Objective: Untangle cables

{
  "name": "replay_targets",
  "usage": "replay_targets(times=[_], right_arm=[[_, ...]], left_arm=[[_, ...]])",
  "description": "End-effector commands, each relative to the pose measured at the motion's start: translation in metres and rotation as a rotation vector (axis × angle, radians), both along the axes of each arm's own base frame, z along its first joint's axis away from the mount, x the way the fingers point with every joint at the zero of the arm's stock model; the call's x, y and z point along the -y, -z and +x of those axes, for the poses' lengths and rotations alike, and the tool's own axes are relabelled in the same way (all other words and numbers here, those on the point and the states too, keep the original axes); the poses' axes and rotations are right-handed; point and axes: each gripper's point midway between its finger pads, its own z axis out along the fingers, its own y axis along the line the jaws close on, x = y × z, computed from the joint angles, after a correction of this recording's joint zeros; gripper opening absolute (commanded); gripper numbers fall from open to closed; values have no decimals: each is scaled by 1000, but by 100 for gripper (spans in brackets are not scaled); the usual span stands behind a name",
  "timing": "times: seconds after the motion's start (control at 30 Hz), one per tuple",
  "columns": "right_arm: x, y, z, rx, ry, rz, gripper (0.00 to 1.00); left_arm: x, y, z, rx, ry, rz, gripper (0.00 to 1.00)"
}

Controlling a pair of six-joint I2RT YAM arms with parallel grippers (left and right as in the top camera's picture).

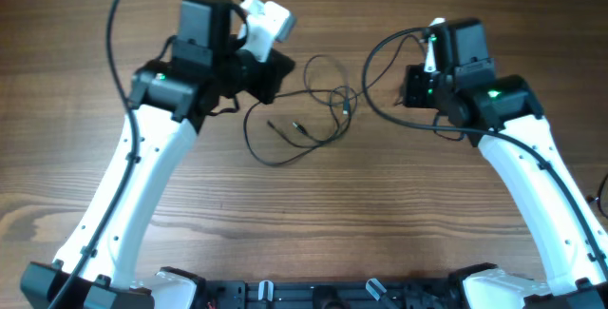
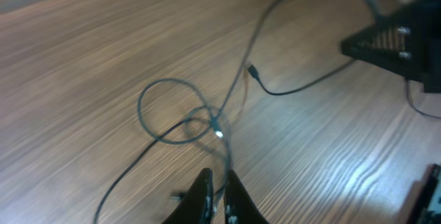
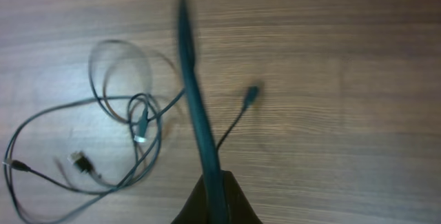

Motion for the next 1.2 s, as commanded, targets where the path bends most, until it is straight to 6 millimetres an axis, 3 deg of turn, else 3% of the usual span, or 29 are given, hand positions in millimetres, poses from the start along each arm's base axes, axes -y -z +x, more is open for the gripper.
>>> replay_targets(times=[0.0, 0.13, 0.3, 0.4, 0.5, 0.53, 0.83, 0.97, 1.17], right_arm=[[28, -11, 1, 21, 133, 4, 4], [61, -7, -2, -5, 260, 7, 4], [110, -3, -10, -32, 444, 4, 4], [121, -1, -14, -42, 472, -4, 4], [107, 0, -10, -53, 374, 24, 4], [93, 5, -8, -73, 297, 55, 4], [52, 33, 1, -156, 142, 101, 4], [46, 58, 16, -189, 166, 107, 4], [30, 113, 41, -255, 163, 116, 4]], left_arm=[[34, 3, -7, -18, 58, -39, 9], [48, 9, -9, -23, 86, -39, 12], [43, 19, -5, -41, 57, -8, 14], [39, 22, -3, -39, 36, 14, 14], [36, 24, -1, -36, 19, 33, 15], [32, 26, 2, -32, -2, 54, 18], [20, 28, 7, -41, -35, 62, 18], [11, 31, 8, -59, -53, 71, 17], [3, 38, 6, -84, -58, 91, 17]])
